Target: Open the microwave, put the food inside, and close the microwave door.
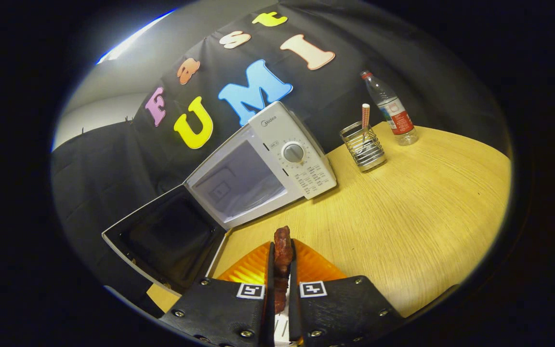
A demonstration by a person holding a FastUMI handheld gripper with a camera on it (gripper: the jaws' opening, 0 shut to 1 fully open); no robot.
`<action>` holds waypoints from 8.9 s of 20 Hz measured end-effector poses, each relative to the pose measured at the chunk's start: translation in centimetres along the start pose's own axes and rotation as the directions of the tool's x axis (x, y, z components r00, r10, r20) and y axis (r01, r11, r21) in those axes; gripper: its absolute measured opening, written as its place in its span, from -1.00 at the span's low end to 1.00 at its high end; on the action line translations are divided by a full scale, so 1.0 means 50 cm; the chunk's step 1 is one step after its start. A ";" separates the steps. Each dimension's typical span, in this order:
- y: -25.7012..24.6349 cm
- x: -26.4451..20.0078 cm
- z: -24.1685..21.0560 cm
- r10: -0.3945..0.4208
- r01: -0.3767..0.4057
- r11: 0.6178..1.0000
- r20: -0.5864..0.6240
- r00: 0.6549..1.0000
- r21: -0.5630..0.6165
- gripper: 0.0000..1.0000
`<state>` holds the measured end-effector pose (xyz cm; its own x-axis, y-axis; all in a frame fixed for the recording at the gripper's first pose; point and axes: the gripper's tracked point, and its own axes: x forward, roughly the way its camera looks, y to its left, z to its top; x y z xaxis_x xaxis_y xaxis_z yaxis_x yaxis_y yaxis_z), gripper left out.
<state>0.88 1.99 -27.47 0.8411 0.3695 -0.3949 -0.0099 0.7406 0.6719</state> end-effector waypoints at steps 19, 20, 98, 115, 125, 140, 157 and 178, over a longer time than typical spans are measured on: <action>0.220 0.093 0.069 0.054 -0.052 0.997 0.033 0.998 -0.051 -0.77; 0.233 0.115 0.067 0.052 -0.051 0.997 0.031 0.998 -0.053 -0.77; 0.781 0.033 0.024 0.499 -0.356 0.699 0.067 0.864 -0.620 0.32; 0.739 0.092 -0.301 0.409 -0.404 0.630 -0.159 0.899 -0.664 -0.25; 0.579 0.128 -0.240 0.277 -0.261 0.726 -0.076 0.958 -0.637 -0.98; 0.263 0.243 0.069 -0.087 0.189 0.780 0.195 0.977 -0.596 -0.98; 0.145 0.402 0.209 -0.257 0.395 0.752 0.318 0.913 -0.528 -0.96; 0.422 -0.107 0.125 0.105 0.087 0.780 0.266 0.958 -0.620 -0.94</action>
<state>-0.46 12.13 -7.29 0.9488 0.2824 -0.1412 -0.2700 0.9575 0.1013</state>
